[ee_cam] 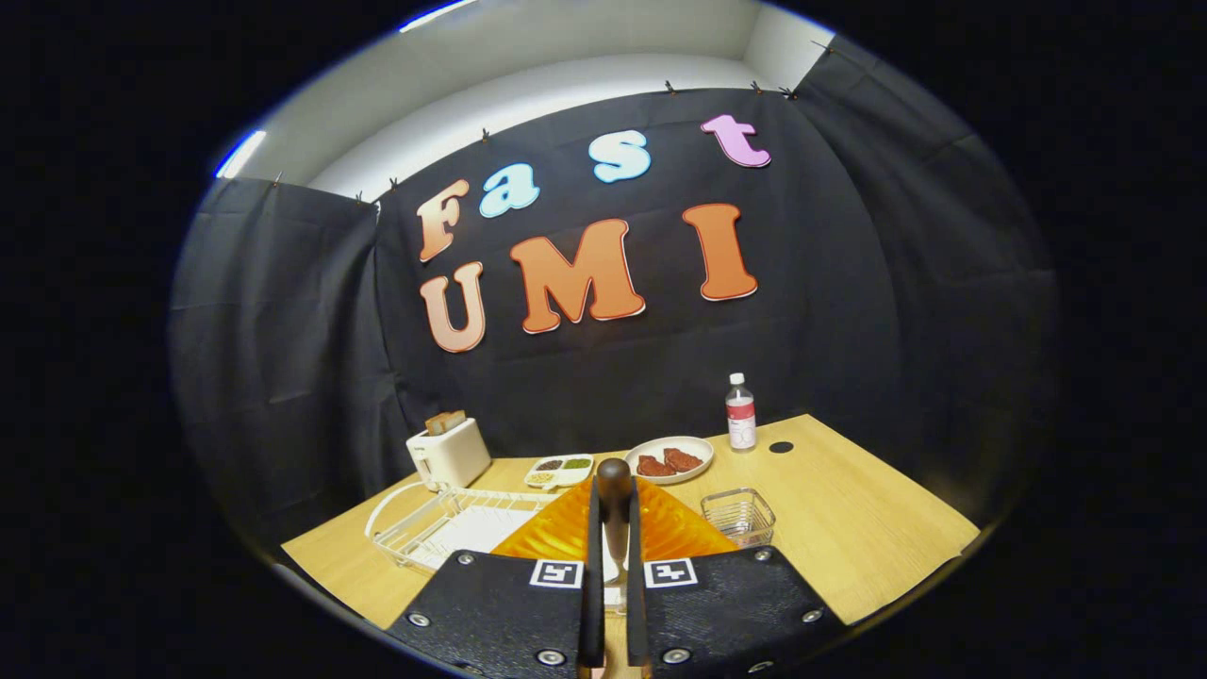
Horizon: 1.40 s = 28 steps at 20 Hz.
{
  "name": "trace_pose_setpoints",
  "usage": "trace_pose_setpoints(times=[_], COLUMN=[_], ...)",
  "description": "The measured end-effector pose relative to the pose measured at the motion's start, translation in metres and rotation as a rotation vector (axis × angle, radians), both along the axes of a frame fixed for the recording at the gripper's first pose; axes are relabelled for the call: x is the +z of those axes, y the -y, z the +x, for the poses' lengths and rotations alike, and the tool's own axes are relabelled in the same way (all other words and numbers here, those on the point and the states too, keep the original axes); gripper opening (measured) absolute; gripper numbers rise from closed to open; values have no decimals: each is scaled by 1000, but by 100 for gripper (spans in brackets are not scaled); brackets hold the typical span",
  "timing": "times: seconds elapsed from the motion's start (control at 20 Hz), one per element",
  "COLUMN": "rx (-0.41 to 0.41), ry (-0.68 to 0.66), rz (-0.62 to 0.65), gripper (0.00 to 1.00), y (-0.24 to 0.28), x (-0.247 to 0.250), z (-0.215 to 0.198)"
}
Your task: Take the plate from the dish rack, then take the spoon from the basket and place it into the plate.
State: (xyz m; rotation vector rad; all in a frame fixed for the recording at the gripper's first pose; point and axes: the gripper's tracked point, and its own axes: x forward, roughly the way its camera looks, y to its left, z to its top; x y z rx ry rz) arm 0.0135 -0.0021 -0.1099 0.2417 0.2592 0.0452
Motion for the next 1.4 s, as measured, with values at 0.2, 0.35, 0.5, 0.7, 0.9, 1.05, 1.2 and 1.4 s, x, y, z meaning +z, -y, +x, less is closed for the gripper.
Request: trace_pose_setpoints(times=[0.2,0.35,0.5,0.7,0.9,1.05,1.2,1.4], rx=[20,45,69,108,159,199,239,276], ry=[18,5,-15,-40,-63,-80,-92,-93], rz=[21,29,42,58,69,83,103,118], gripper=[9,9,9,9,9,9,9,9], y=[-8,-18,-30,-49,-71,-91,-108,-121], x=[8,1,-13,-30,-48,-62,-72,-82], z=[-12,-22,-30,-41,-52,-57,-64,-68])
